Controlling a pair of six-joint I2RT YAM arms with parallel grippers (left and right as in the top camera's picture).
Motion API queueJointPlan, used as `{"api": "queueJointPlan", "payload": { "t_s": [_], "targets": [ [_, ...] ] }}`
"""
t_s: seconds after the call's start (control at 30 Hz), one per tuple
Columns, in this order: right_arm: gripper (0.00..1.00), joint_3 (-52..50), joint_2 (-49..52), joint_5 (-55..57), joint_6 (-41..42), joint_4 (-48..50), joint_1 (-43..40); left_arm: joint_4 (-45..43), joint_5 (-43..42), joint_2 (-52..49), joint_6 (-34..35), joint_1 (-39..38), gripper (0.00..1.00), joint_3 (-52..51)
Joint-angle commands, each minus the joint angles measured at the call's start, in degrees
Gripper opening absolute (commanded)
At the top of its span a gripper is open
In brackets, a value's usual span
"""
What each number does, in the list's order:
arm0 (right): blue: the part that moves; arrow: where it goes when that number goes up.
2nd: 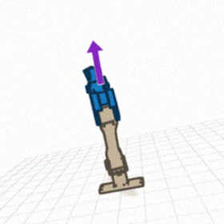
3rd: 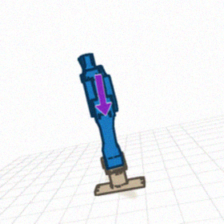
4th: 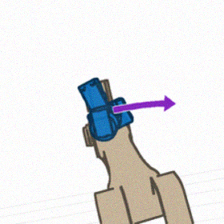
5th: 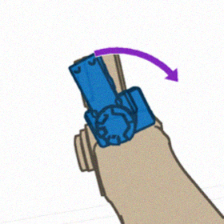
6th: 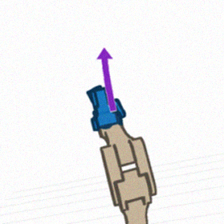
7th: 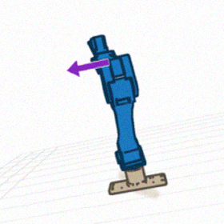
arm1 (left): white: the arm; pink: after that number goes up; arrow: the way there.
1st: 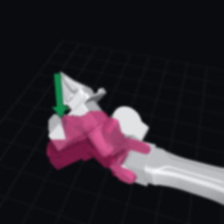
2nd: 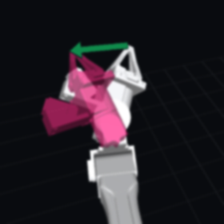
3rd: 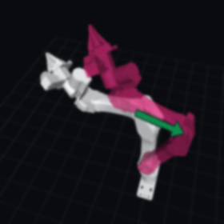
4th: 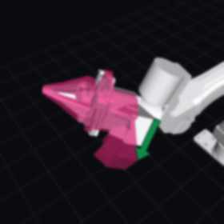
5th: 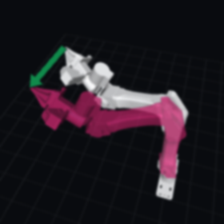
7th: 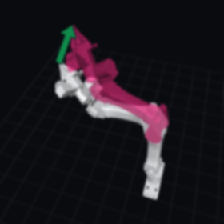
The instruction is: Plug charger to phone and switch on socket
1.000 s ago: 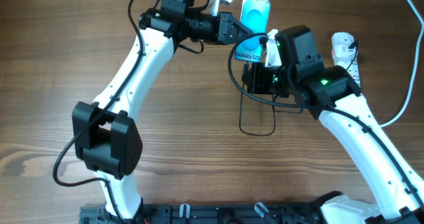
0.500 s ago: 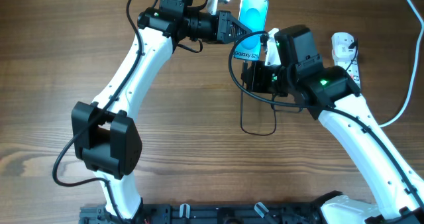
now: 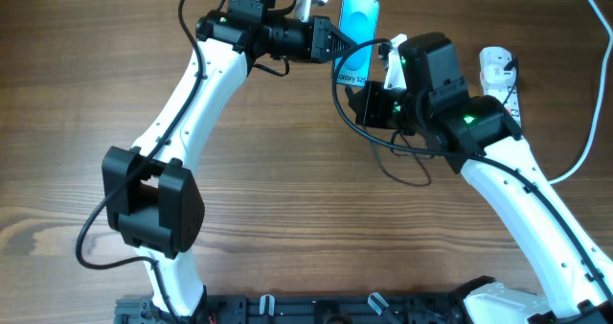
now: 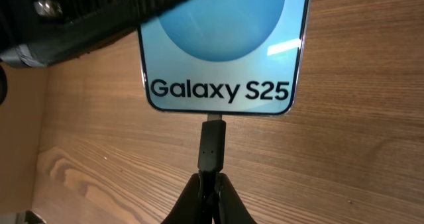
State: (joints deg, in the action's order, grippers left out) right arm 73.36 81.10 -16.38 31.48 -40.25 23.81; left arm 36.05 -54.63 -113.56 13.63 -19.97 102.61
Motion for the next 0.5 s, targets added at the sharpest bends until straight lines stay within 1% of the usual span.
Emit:
{"api": "queueJointPlan", "payload": {
  "t_s": [0.0,0.13,0.2,0.3,0.47],
  "targets": [
    [0.06,1.8,0.0,6.1,0.0,2.1,-1.4,1.7,-8.9,1.4,0.5,-1.9,0.04,-0.6],
    [0.05,1.8,0.0,5.5,-0.6,-1.0,-1.4,0.8,-7.1,1.4,1.1,-1.4,0.04,-0.6],
    [0.04,1.8,0.0,2.1,-2.9,-3.1,-1.4,-0.7,-3.9,1.4,6.4,-0.7,0.04,-0.6],
    [0.04,1.8,0.0,0.9,-3.0,-6.4,-1.4,-2.9,-3.3,1.4,13.1,0.8,0.04,-0.6],
    [0.05,1.8,0.0,0.9,-3.1,-10.6,-1.4,-3.3,-3.3,1.4,20.4,2.8,0.04,-0.6]
  ]
}}
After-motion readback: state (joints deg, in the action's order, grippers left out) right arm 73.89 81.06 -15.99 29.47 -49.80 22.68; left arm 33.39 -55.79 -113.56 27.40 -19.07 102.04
